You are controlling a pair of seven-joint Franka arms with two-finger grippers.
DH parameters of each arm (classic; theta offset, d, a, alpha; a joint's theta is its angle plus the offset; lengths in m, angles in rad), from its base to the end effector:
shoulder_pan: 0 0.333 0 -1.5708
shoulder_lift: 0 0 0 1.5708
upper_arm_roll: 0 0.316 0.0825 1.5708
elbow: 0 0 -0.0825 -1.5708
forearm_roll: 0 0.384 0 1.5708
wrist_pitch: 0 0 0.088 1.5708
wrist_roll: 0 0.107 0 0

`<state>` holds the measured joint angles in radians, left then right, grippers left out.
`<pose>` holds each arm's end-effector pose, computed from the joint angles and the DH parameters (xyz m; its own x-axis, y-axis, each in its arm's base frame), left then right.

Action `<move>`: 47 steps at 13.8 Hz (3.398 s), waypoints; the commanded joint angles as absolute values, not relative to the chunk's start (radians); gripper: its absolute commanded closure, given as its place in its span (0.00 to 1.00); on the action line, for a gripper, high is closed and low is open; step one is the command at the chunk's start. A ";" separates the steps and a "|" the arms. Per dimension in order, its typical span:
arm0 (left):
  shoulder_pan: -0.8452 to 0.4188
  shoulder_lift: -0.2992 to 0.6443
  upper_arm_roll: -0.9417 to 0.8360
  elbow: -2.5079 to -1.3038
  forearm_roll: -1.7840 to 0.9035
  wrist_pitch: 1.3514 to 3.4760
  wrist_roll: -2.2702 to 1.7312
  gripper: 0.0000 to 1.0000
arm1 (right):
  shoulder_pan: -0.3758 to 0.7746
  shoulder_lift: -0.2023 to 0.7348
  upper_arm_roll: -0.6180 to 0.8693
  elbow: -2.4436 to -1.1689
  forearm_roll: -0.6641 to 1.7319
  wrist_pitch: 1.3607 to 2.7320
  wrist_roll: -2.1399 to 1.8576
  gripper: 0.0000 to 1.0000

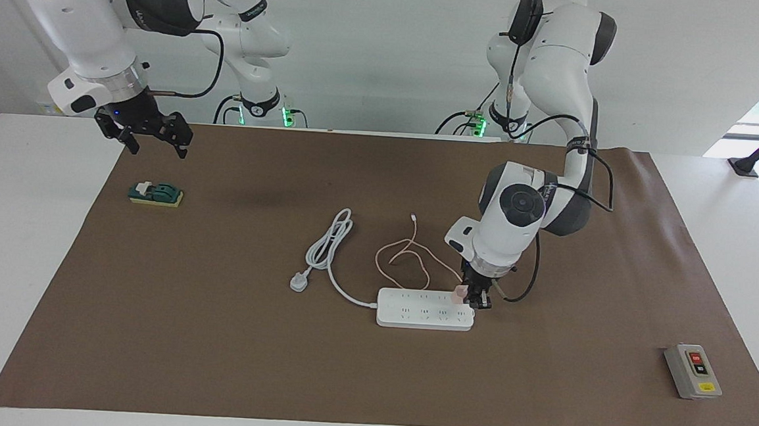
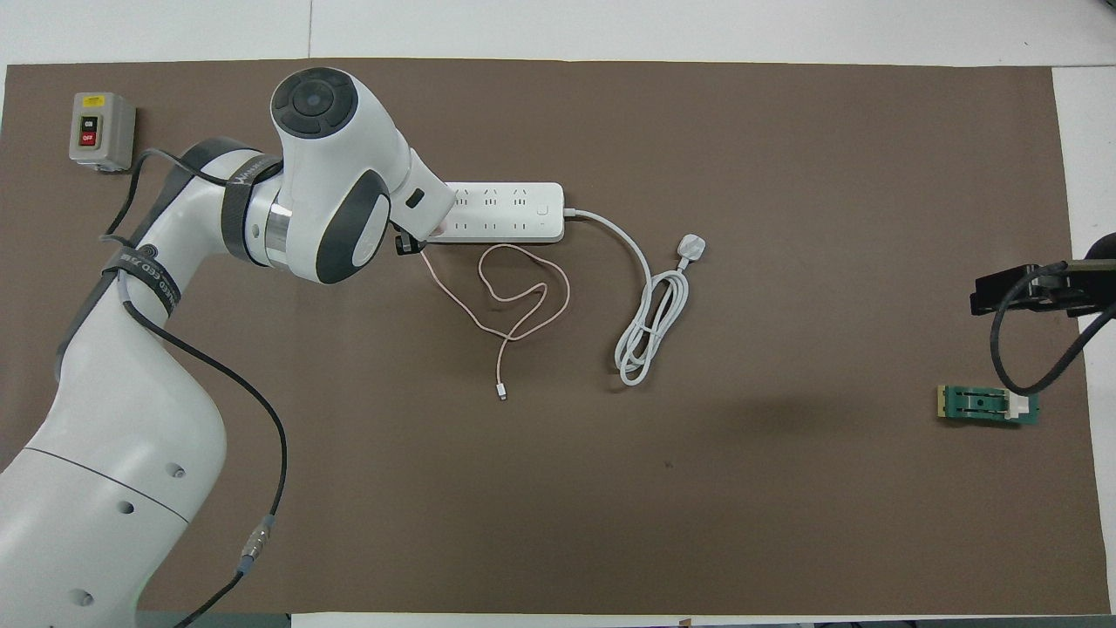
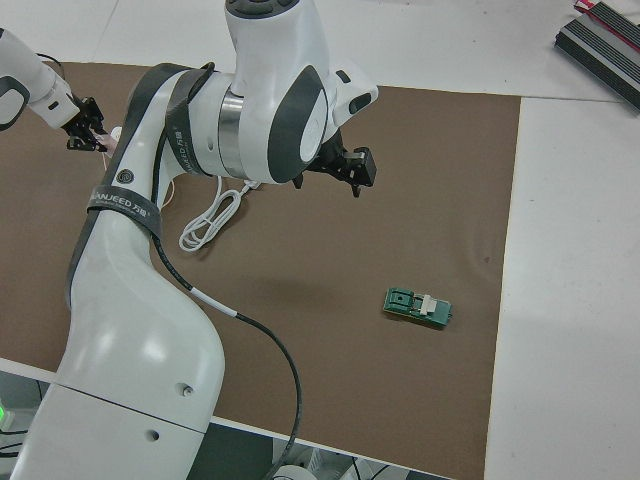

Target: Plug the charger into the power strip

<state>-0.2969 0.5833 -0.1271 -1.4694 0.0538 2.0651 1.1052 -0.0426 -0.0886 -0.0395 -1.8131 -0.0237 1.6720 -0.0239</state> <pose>0.6551 -0.2756 0.3430 0.0378 -0.9989 0.0275 -0.9993 -0.0379 -0.0055 0.5266 -0.0464 0.5663 0.9971 -0.0553 -0.0530 -0.0544 -0.9983 0.0187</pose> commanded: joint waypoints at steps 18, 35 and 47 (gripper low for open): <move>-0.307 0.609 -0.124 -1.480 0.095 2.120 1.135 0.00 | -0.051 -0.094 -0.034 -1.807 -0.031 1.657 -0.040 0.00; -0.241 0.186 -0.092 -1.468 -0.049 1.611 0.599 0.00 | -0.051 -0.092 -0.034 -1.807 -0.031 1.658 -0.040 0.00; -0.115 0.026 -0.075 -1.509 -0.005 1.394 -0.140 0.00 | -0.051 -0.092 -0.034 -1.807 -0.031 1.657 -0.040 0.00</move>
